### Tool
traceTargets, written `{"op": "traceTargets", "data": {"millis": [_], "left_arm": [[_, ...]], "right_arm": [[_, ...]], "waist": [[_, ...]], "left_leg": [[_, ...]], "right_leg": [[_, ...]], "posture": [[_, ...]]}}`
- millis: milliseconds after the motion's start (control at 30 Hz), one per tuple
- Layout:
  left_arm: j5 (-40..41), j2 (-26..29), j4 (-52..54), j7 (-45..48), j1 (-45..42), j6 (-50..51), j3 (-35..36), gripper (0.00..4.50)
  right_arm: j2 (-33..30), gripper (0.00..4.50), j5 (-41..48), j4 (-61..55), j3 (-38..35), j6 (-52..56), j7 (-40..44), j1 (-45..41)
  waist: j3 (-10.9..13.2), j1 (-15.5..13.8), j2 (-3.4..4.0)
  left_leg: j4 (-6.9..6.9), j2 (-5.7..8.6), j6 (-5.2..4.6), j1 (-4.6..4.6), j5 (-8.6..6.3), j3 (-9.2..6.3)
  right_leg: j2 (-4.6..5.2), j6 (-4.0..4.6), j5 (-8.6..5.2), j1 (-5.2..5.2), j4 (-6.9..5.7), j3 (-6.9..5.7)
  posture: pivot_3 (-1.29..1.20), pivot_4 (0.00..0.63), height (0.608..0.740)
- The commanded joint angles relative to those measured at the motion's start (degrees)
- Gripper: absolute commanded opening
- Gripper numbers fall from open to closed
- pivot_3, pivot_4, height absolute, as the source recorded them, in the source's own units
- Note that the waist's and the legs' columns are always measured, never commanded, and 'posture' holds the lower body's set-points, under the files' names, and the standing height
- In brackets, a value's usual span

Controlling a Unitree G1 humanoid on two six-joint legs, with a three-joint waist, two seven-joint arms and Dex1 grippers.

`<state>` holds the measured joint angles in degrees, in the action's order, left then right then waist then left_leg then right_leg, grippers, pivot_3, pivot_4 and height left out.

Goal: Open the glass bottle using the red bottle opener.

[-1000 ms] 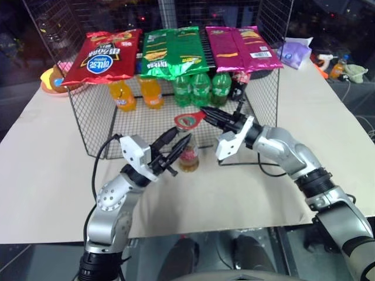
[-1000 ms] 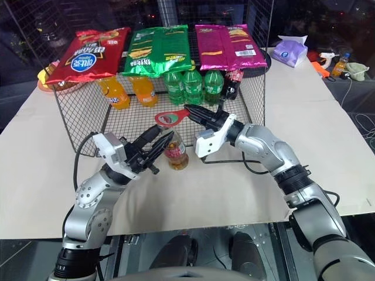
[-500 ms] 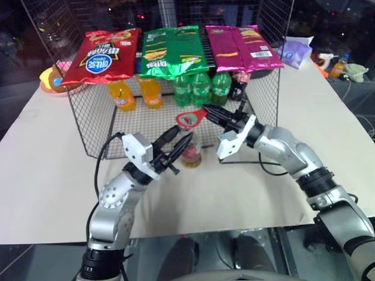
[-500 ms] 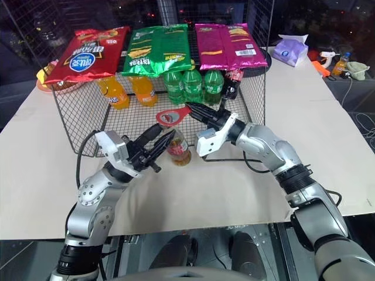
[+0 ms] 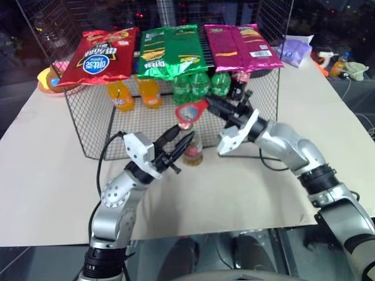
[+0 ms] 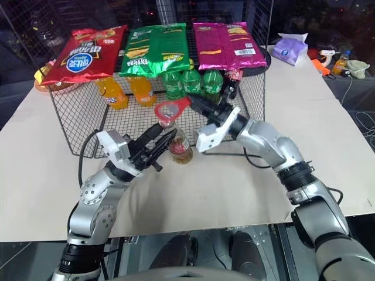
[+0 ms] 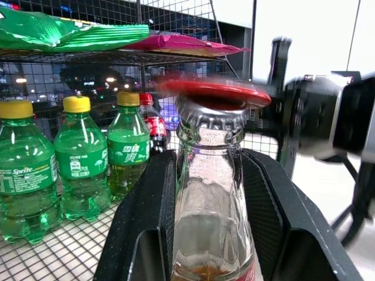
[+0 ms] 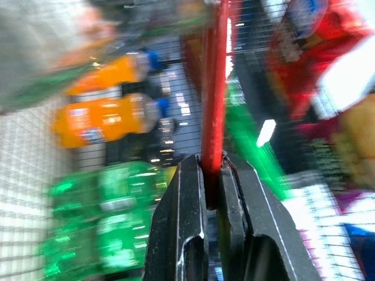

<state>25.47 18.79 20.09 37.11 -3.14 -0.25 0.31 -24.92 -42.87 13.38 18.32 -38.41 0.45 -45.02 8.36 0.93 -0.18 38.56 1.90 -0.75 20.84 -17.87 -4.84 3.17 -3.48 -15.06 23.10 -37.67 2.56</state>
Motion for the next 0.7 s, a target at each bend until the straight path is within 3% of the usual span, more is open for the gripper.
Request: {"op": "traceTargets", "data": {"millis": [33,367,700], "left_arm": [[-0.8,0.3,-0.81,0.59,1.61,1.76,-1.8,1.48],[-0.89,0.34,-1.1,0.47,1.72,1.69,-1.72,1.48],[-2.31,-0.12,-1.88,-1.29,0.45,1.72,-1.56,1.48]], "right_arm": [[-0.38,0.0,-0.83,-3.3,-2.15,0.45,-3.09,-1.2],[-0.12,0.0,1.88,-2.02,-2.53,1.55,-2.43,-0.09],[3.0,0.0,17.62,1.21,-3.28,5.3,6.65,3.8]], "waist": [[-0.02,-0.03,-0.02],[-0.01,0.03,-0.01],[-0.02,0.1,-0.02]], "left_leg": [[-0.04,-0.01,0.0,-0.02,0.0,0.0],[-0.16,-0.02,0.0,0.0,0.0,0.07],[-0.16,-0.04,0.0,-0.01,0.0,0.08]], "right_leg": [[0.0,0.0,0.0,0.0,0.02,0.0],[0.0,0.01,-0.01,0.05,0.1,0.06],[-0.01,0.01,-0.01,0.05,0.09,0.07]], "posture": [[0.0,0.15,0.74],[0.0,0.15,0.74],[0.0,0.15,0.74]]}}
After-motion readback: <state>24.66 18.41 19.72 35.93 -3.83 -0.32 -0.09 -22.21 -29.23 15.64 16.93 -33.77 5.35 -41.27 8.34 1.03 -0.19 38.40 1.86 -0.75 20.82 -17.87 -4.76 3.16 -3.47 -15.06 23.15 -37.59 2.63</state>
